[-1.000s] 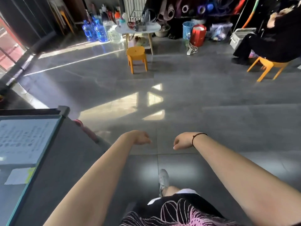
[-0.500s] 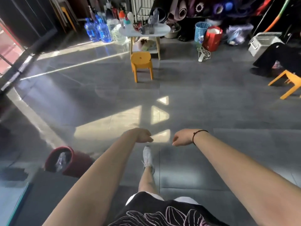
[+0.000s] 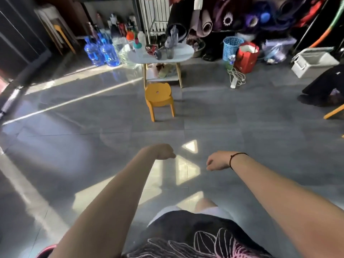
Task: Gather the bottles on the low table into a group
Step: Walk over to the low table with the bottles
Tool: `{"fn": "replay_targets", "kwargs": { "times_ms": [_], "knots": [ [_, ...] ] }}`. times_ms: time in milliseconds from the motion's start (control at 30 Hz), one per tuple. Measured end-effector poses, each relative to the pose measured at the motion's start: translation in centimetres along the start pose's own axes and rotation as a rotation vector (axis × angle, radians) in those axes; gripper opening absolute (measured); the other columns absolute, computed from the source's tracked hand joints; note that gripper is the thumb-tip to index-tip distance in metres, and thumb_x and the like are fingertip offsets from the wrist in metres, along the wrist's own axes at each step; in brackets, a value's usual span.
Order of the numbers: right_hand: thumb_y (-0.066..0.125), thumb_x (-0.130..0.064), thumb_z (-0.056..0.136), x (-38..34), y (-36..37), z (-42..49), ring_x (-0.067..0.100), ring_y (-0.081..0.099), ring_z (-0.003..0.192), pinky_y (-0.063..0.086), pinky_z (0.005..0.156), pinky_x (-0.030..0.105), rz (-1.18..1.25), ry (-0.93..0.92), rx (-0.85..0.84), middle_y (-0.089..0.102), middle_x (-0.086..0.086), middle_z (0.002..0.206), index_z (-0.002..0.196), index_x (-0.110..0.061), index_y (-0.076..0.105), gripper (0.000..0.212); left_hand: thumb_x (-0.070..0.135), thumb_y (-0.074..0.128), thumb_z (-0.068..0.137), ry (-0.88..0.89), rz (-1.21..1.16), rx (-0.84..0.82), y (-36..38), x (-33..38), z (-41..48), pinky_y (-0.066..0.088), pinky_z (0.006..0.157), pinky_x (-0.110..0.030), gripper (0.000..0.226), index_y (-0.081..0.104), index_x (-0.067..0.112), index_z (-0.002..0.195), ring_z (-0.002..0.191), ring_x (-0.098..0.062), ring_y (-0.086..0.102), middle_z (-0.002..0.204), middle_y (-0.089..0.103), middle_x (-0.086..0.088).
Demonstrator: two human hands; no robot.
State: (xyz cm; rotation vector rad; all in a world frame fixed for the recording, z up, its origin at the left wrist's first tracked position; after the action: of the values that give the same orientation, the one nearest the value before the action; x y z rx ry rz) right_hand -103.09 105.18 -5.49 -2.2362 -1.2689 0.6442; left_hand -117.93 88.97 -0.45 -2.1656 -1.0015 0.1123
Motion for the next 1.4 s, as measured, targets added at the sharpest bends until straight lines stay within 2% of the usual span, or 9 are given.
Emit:
{"fn": "replay_targets", "kwargs": {
  "times_ms": [167, 433, 500, 567, 700, 900, 1100, 1267, 1400],
  "knots": [
    [0.043, -0.035, 0.093, 2.5, -9.6, 8.2, 0.026, 0.057, 0.103, 0.042, 0.086, 0.031, -0.070, -0.012, -0.055, 0.063, 0.007, 0.116, 0.107, -0.013, 0.065, 0.034, 0.040, 0.047, 0.096, -0.035, -0.035, -0.013, -8.2, -1.6, 10.0, 0.020, 0.118, -0.036, 0.056, 0.039, 0.018, 0.147, 0.144, -0.024, 0.028, 0.157, 0.030, -0.003],
    [0.042, -0.035, 0.093, 8.7, -29.1, 22.2, 0.024, 0.045, 0.076, 0.037, 0.070, 0.028, -0.114, 0.010, -0.009, 0.045, -0.003, 0.069, 0.059, -0.021, 0.041, 0.037, 0.039, 0.046, 0.097, -0.079, -0.149, -0.005, -25.2, -2.6, 26.3, 0.022, 0.115, -0.033, 0.053, 0.041, 0.018, 0.146, 0.144, -0.022, 0.028, 0.157, 0.031, -0.001],
    [0.043, -0.037, 0.092, 10.1, -33.6, 24.8, 0.025, 0.047, 0.084, 0.040, 0.077, 0.028, -0.107, 0.033, -0.024, 0.051, -0.001, 0.077, 0.067, -0.020, 0.053, 0.032, 0.039, 0.046, 0.097, -0.085, -0.174, 0.001, -29.3, -3.0, 29.3, 0.022, 0.116, -0.033, 0.052, 0.042, 0.018, 0.145, 0.144, -0.022, 0.030, 0.156, 0.032, -0.001],
    [0.044, -0.038, 0.091, 11.1, -37.8, 27.0, 0.025, 0.051, 0.090, 0.044, 0.084, 0.030, -0.092, 0.027, -0.040, 0.061, 0.003, 0.096, 0.097, -0.019, 0.068, 0.031, 0.037, 0.047, 0.097, -0.097, -0.206, 0.023, -33.0, -3.5, 32.0, 0.025, 0.115, -0.032, 0.049, 0.046, 0.018, 0.143, 0.141, -0.022, 0.034, 0.154, 0.036, -0.001],
    [0.045, -0.039, 0.092, 11.6, -44.1, 31.3, 0.025, 0.056, 0.117, 0.044, 0.097, 0.033, -0.107, -0.004, -0.051, 0.062, 0.002, 0.129, 0.124, -0.020, 0.063, 0.041, 0.034, 0.051, 0.096, -0.122, -0.271, 0.030, -38.3, -4.8, 36.2, 0.030, 0.114, -0.033, 0.045, 0.051, 0.018, 0.138, 0.136, -0.025, 0.041, 0.148, 0.044, -0.004],
    [0.047, -0.044, 0.090, 11.8, -50.6, 38.7, 0.025, 0.055, 0.120, 0.045, 0.101, 0.036, -0.112, -0.022, -0.091, 0.060, 0.001, 0.132, 0.125, -0.022, 0.062, 0.044, 0.028, 0.057, 0.093, -0.183, -0.345, 0.003, -44.7, -8.0, 42.5, 0.038, 0.108, -0.034, 0.044, 0.056, 0.014, 0.134, 0.131, -0.027, 0.048, 0.141, 0.053, -0.010],
    [0.046, -0.041, 0.094, 11.1, -59.0, 46.4, 0.025, 0.057, 0.110, 0.044, 0.092, 0.032, -0.071, -0.010, -0.085, 0.062, 0.006, 0.120, 0.113, -0.020, 0.066, 0.035, 0.034, 0.058, 0.093, -0.192, -0.374, -0.005, -52.9, -14.0, 50.5, 0.033, 0.112, -0.030, 0.054, 0.048, 0.013, 0.141, 0.134, -0.023, 0.045, 0.151, 0.041, -0.004],
    [0.046, -0.041, 0.094, 9.0, -66.5, 52.3, 0.024, 0.055, 0.121, 0.042, 0.096, 0.031, -0.064, -0.009, -0.072, 0.061, 0.003, 0.134, 0.126, -0.016, 0.063, 0.043, 0.033, 0.052, 0.097, -0.163, -0.337, -0.005, -60.1, -18.5, 54.8, 0.037, 0.101, -0.029, 0.050, 0.046, 0.013, 0.142, 0.125, -0.022, 0.050, 0.147, 0.045, -0.007],
    [0.044, -0.037, 0.095, 7.0, -71.6, 56.3, 0.025, 0.058, 0.116, 0.043, 0.089, 0.028, 0.013, -0.050, 0.016, 0.064, 0.006, 0.127, 0.118, -0.012, 0.066, 0.040, 0.038, 0.049, 0.097, -0.146, -0.254, 0.000, -64.7, -22.0, 58.9, 0.032, 0.111, -0.033, 0.051, 0.044, 0.016, 0.143, 0.138, -0.024, 0.040, 0.152, 0.040, -0.005]
  ]
}}
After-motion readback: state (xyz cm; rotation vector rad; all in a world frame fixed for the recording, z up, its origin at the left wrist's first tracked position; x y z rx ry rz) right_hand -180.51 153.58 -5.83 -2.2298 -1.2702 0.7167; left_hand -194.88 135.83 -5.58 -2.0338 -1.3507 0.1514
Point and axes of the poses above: each hand's wrist, its own z-axis towards the middle knuckle, its own y-axis out of the palm, x = y × z, the point moved 1 cm from there along z, towards the middle knuckle
